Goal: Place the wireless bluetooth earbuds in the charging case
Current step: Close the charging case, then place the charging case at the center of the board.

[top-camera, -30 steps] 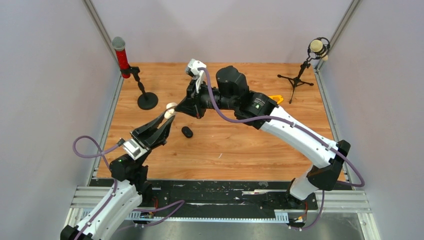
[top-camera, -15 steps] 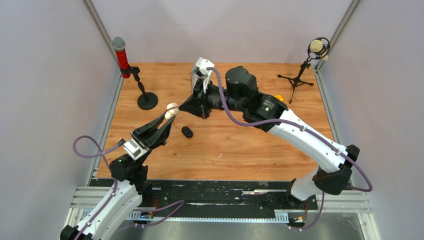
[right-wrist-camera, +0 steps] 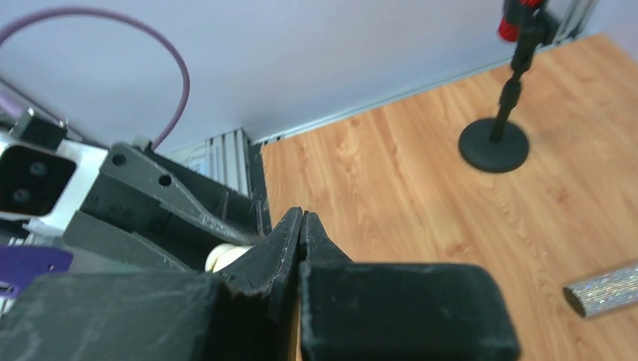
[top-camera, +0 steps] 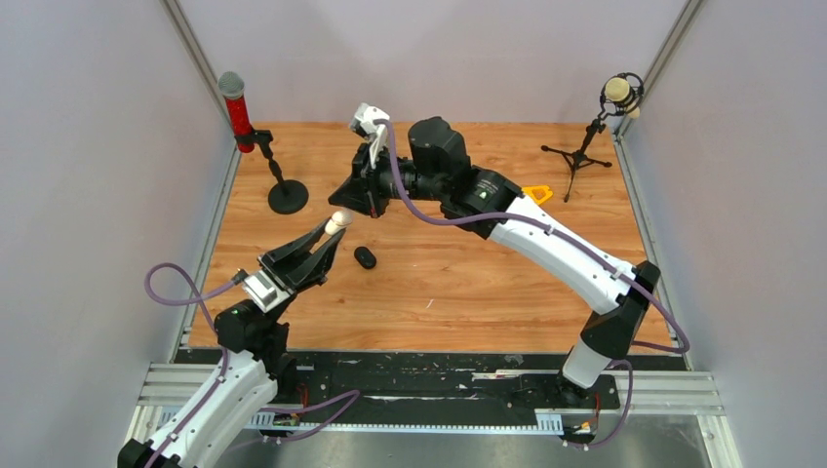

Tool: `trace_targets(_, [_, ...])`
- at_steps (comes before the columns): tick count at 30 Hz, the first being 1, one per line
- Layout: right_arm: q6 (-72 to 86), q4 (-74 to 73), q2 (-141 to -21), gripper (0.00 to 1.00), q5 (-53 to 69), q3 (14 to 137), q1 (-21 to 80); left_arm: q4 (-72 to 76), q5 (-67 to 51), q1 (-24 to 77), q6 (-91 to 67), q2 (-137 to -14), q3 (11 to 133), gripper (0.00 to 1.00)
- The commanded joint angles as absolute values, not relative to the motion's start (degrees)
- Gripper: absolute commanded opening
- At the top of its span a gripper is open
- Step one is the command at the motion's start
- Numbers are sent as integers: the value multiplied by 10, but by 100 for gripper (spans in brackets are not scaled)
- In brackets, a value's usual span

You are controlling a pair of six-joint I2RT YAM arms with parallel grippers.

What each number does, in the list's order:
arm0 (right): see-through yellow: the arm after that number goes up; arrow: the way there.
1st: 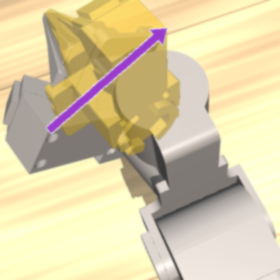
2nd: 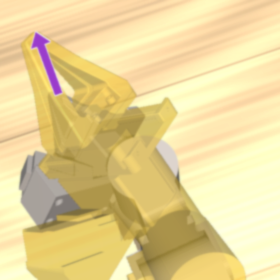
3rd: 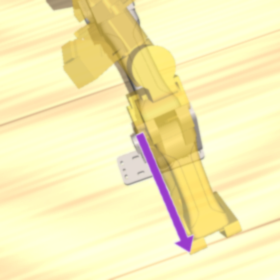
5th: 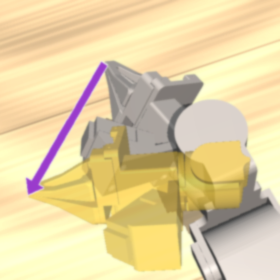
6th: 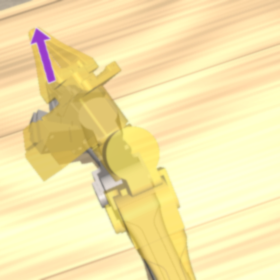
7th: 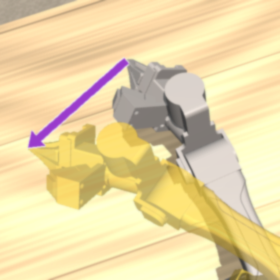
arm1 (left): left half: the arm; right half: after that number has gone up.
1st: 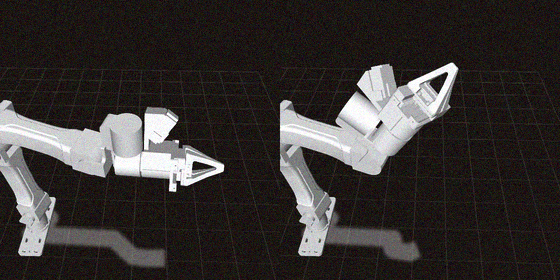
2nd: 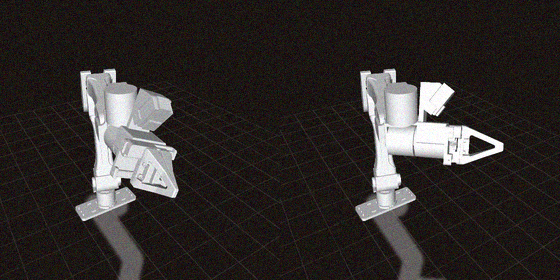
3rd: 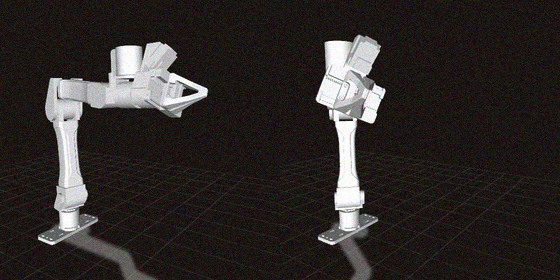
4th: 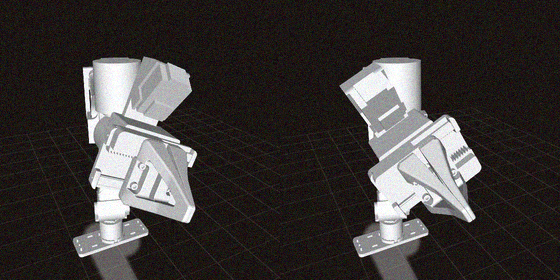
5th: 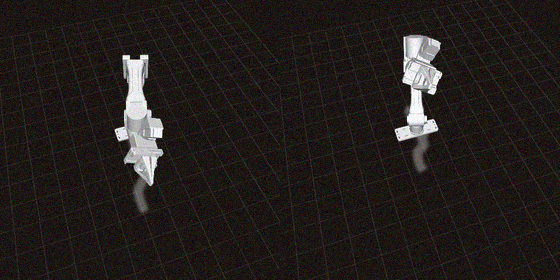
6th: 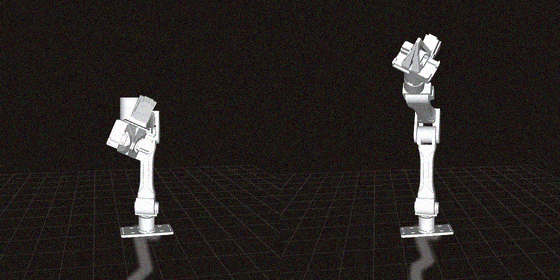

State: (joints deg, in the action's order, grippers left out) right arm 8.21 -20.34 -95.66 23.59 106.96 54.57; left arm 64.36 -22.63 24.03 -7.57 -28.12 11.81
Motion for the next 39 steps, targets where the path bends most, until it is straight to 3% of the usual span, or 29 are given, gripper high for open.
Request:
trace_targets(1, [76,-211,-927,0,308,1057,548,652,-215,242,-67,-277,143,0])
trace_targets(5, [83,-212,-881,0,316,994,556,645,-203,242,-57,-280,143,0])
trace_targets(10, [92,-213,-820,0,219,944,556,619,-210,242,-53,-288,150,0])
trace_targets(15, [132,-234,-777,0,113,897,507,429,-218,240,-73,-311,190,0])
trace_targets(19, [190,-264,-732,0,60,820,433,256,-306,233,-117,-364,238,0])
trace_targets(23, [204,-266,-677,0,18,730,377,235,-382,229,-170,-508,277,0])
trace_targets(28, [175,-265,-627,0,5,667,363,200,-332,265,-194,-649,338,0])
trace_targets(34, [133,-272,-639,0,13,656,349,242,-332,332,-252,-820,370,0])
trace_targets(39, [96,-280,-682,2,18,689,340,254,-324,313,-291,-955,425,0])
